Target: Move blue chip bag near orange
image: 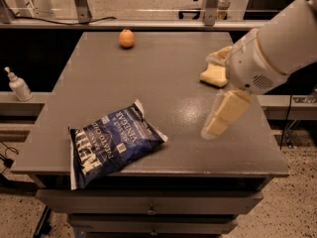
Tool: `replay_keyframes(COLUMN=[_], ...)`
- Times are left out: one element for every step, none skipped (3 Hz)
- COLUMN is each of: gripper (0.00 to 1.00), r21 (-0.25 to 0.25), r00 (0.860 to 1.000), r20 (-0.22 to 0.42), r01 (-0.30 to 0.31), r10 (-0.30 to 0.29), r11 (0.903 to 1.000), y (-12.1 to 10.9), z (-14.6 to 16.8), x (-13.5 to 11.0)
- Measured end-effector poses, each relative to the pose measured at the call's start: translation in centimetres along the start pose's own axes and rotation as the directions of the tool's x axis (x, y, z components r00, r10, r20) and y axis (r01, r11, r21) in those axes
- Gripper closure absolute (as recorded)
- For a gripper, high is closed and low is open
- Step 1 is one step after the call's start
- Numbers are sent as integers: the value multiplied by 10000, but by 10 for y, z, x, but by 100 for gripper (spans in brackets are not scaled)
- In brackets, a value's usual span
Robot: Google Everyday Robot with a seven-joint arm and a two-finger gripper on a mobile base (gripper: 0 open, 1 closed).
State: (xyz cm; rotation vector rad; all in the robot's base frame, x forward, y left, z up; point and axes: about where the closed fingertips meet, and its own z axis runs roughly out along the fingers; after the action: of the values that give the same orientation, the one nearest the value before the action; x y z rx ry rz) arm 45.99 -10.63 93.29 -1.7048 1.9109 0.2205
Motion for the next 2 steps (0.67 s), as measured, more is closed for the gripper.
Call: replay_keyframes(gripper=[0, 0], r21=[-214, -215], r00=[9949, 9948], r20=[976, 983], r01=[271, 275], r10=[-249, -253], r11=[9994, 9994], y=[8, 8], z=[38, 38], x=[-24, -25])
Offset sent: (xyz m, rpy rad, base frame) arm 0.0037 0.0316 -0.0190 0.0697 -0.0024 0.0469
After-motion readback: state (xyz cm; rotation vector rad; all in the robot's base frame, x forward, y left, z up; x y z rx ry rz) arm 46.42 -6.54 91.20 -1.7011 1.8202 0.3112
